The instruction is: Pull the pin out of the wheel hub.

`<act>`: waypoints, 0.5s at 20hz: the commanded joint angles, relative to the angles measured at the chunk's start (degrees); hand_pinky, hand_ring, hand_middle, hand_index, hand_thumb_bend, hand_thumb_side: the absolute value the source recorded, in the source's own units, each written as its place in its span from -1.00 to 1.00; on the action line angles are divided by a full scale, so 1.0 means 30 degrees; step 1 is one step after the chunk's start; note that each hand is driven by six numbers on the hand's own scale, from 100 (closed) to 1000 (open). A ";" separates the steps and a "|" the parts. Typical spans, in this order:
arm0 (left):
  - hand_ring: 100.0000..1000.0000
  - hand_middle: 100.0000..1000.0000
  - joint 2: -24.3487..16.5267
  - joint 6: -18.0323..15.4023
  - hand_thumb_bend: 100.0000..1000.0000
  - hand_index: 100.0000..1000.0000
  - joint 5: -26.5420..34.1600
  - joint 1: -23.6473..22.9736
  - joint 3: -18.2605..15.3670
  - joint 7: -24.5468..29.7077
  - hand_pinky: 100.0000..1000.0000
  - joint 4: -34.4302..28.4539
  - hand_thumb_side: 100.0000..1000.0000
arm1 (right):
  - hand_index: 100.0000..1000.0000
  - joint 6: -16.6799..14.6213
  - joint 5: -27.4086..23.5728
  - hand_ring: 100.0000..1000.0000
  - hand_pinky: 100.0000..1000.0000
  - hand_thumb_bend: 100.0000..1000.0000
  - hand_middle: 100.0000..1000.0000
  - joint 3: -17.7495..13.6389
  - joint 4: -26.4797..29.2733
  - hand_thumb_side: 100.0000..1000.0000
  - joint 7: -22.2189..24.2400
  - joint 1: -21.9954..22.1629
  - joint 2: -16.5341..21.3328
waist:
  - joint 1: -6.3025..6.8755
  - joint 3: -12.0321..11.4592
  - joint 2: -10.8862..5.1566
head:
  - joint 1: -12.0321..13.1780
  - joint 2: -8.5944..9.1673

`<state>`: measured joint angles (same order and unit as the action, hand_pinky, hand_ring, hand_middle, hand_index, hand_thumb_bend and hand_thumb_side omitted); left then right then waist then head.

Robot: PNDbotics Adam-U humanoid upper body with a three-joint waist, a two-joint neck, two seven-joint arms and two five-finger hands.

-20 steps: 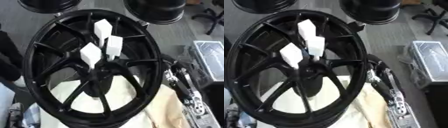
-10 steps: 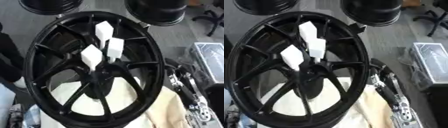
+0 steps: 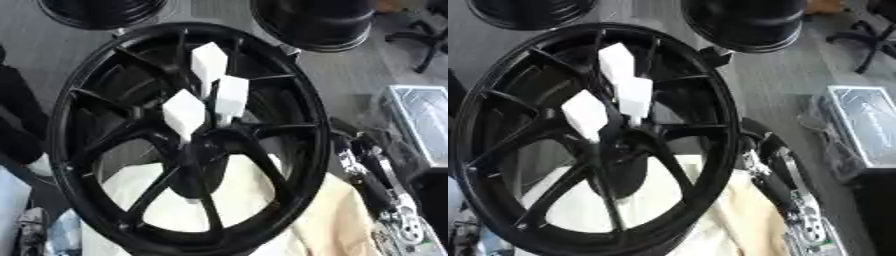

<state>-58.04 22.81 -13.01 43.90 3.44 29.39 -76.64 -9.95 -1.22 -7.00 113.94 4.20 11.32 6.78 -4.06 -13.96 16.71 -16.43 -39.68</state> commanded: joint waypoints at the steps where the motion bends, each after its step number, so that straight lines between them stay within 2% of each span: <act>1: 0.68 0.68 -0.0799 -0.0374 -1.00 0.76 0.0492 0.0185 -0.0148 0.0568 0.56 -0.0219 0.44 | 0.62 0.0006 -0.0025 0.67 1.00 -1.00 0.79 -0.0013 0.0219 -0.04 0.0076 0.0017 0.0298 | 0.0128 0.0001 -0.0239 | 0.0041 0.0122; 2: 0.71 0.70 -0.0817 -0.0453 -0.79 0.79 0.0522 0.0185 -0.0198 0.0675 0.57 -0.0224 0.63 | 0.62 0.0021 -0.0026 0.67 1.00 -1.00 0.79 -0.0010 0.0219 -0.03 0.0084 0.0019 0.0306 | 0.0132 -0.0001 -0.0243 | 0.0034 0.0119; 4: 0.71 0.69 -0.0822 -0.0567 -0.69 0.80 0.0535 0.0191 -0.0269 0.0766 0.57 -0.0221 0.69 | 0.62 0.0034 -0.0043 0.67 1.00 -1.00 0.79 -0.0003 0.0219 -0.04 0.0091 0.0008 0.0321 | 0.0140 -0.0004 -0.0246 | 0.0028 0.0117; 10: 0.70 0.67 -0.0811 -0.0954 -0.73 0.78 0.0613 0.0213 -0.0426 0.0850 0.56 -0.0071 0.66 | 0.62 -0.0061 -0.0148 0.68 1.00 -1.00 0.80 -0.0006 0.0219 -0.04 0.0113 -0.0001 0.0392 | 0.0155 -0.0004 -0.0244 | 0.0010 0.0077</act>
<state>-58.04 20.35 -11.50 43.83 3.33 31.92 -76.59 -9.90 -1.25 -6.99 113.94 4.35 11.33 6.82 -4.07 -13.94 16.71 -16.41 -39.68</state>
